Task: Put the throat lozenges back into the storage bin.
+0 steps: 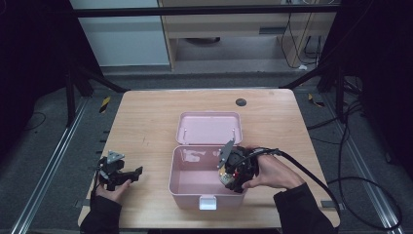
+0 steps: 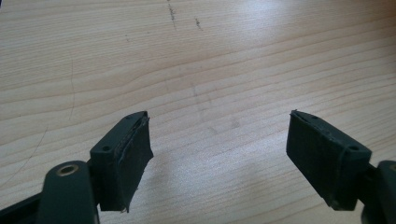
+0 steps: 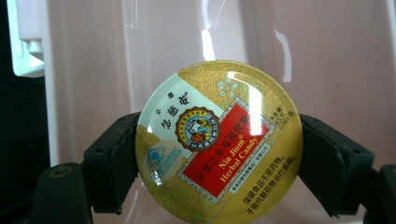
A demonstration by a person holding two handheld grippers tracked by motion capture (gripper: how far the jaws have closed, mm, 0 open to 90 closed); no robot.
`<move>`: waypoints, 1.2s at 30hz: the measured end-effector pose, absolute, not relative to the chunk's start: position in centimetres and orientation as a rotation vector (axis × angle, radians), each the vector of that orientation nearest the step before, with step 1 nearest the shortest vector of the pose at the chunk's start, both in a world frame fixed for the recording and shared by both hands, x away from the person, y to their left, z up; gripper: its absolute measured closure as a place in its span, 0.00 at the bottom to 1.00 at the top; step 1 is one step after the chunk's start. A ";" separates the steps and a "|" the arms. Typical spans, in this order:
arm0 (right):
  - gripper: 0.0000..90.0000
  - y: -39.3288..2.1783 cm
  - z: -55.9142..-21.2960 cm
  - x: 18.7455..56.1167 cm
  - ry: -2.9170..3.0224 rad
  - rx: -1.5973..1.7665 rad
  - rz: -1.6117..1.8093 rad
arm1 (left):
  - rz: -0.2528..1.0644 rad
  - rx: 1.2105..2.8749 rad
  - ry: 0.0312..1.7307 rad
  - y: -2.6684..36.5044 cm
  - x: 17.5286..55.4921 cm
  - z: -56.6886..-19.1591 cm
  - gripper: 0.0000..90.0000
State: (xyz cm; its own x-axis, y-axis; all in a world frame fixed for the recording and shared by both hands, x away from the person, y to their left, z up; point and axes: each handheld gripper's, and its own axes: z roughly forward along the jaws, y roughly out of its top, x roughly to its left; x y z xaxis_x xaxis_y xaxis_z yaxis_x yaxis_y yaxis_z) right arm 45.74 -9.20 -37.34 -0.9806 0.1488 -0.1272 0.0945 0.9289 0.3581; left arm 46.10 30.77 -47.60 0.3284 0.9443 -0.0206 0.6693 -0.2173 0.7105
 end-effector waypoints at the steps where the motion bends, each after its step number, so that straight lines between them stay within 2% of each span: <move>1: 0.23 -9.2 -37.4 45.8 2.934 0.184 0.529 | 0.566 1.971 1.415 30.8 46.1 -47.6 0.23; 24: 0.23 -9.7 -40.0 46.3 2.975 0.238 0.515 | 0.565 1.975 1.416 30.8 46.2 -47.7 0.23; 36: 0.20 -9.6 -40.1 46.3 2.986 0.243 0.497 | 0.564 1.979 1.414 30.8 46.2 -47.7 0.23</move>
